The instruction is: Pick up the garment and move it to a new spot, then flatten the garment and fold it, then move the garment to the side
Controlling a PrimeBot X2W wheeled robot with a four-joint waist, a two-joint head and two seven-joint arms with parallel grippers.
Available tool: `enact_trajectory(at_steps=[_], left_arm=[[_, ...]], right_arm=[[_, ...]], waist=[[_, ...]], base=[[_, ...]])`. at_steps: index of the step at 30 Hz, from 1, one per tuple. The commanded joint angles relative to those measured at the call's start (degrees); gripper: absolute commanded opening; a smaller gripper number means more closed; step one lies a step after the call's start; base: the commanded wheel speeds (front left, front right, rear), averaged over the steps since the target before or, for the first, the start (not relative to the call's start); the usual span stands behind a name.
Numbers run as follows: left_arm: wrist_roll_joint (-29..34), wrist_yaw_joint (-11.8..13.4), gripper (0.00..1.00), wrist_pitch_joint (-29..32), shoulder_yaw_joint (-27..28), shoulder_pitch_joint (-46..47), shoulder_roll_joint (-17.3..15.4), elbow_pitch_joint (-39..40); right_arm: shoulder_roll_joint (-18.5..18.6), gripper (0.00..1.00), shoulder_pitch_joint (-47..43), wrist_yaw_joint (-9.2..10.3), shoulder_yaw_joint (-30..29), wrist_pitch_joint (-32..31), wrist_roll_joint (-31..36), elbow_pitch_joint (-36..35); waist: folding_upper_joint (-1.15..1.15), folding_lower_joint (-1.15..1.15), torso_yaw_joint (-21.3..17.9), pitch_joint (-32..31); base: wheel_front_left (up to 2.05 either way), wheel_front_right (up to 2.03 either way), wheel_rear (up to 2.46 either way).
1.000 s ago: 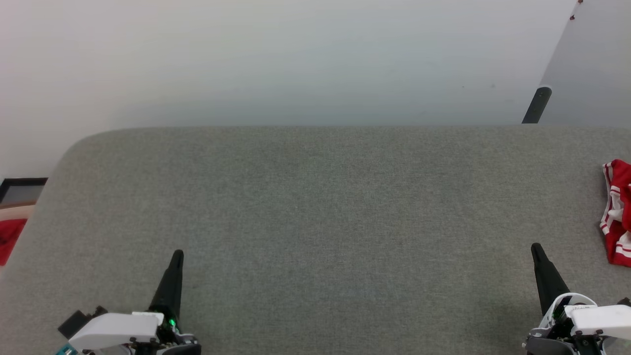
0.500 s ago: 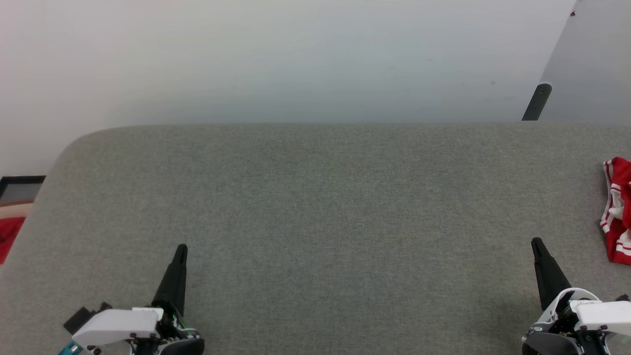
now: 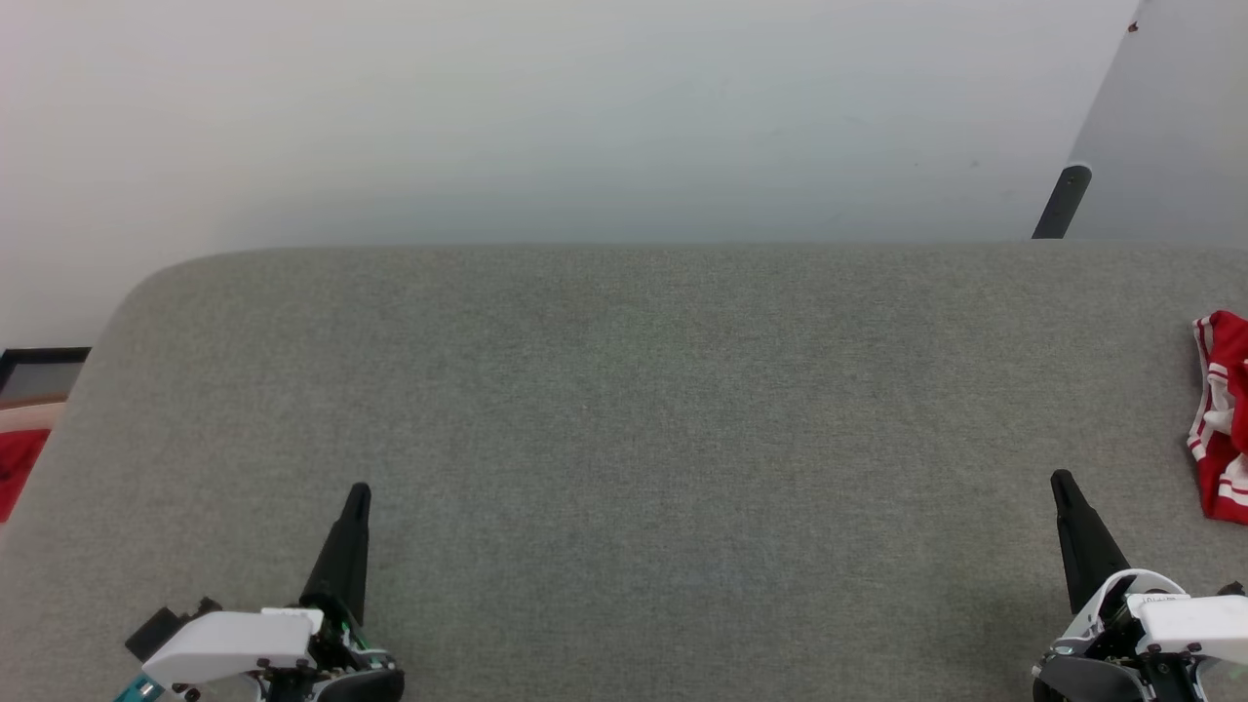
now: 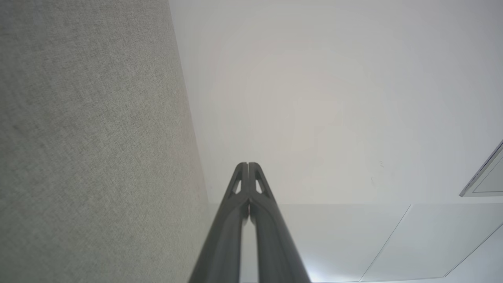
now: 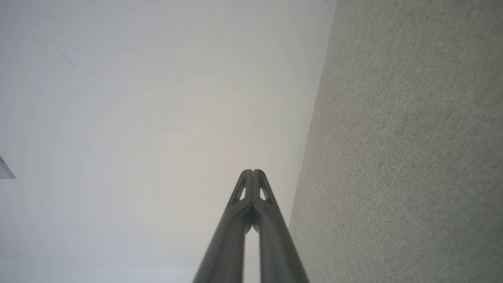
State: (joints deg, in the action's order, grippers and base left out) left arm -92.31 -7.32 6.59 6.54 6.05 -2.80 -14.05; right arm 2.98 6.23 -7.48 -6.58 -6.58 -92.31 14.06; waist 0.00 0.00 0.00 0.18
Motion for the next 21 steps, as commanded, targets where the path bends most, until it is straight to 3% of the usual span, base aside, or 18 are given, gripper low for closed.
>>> enact_trajectory(at_steps=[1, 21], left_arm=[[-0.17, -0.30, 0.00, 0.12, -0.01, 0.54, 0.01, -0.07], [-0.18, -0.30, 0.00, 0.12, -0.01, 0.54, 0.01, -0.06]], right_arm=[[-0.21, 0.00, 0.14, -0.02, -0.01, -0.15, -0.18, 0.00], [-0.21, 0.00, 0.13, -0.02, 0.00, -0.14, -0.18, 0.00]], waist=[[0.00, 0.00, 0.00, 0.00], [0.00, 0.00, 0.00, 0.00]], base=[[0.00, 0.00, 0.00], [0.00, 0.00, 0.00]])
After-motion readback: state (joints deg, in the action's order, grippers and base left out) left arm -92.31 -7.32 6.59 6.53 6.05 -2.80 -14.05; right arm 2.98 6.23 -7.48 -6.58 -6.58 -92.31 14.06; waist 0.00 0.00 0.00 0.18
